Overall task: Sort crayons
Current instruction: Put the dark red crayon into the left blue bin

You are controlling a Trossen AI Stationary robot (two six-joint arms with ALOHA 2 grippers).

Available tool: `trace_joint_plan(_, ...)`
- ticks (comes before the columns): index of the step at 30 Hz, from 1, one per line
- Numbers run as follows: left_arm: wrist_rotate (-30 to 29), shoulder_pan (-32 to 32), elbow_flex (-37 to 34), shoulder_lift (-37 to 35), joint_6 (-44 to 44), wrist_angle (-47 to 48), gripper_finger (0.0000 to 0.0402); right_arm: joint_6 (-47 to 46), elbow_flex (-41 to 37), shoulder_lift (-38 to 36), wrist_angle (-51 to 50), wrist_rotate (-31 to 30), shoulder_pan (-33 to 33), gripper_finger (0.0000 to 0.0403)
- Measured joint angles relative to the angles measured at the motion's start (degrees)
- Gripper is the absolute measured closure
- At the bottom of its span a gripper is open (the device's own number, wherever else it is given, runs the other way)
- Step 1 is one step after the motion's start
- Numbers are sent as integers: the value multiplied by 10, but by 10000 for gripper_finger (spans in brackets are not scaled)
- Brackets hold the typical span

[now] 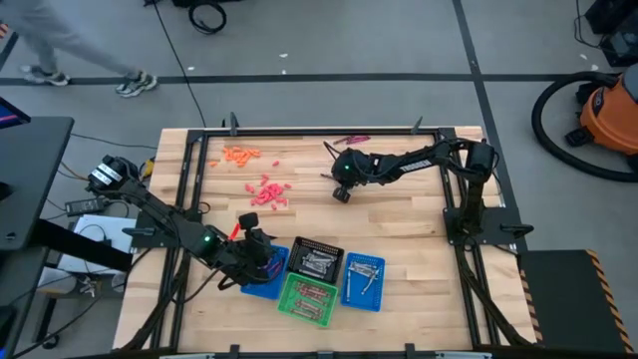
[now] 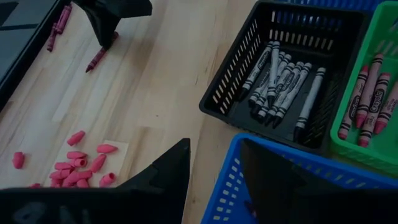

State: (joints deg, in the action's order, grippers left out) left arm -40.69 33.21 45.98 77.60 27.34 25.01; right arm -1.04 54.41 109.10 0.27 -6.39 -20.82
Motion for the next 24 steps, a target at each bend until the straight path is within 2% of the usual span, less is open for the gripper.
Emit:
trace_joint_plan(7, 0, 0, 0, 0, 4, 0, 249, 11, 9, 1, -9, 3, 0, 400)
trace_joint_plan(15, 0, 0, -1, 0, 7, -3, 249, 22, 6, -33, -25, 21, 2, 399)
trace_joint_plan(20, -15, -2, -33, 0, 5, -41, 249, 24, 7, -54, -28, 40, 9, 398)
trace_joint_plan(24, -22, -28, -59, 0, -1, -86, 249, 27, 7, -71, -25, 40, 25, 398)
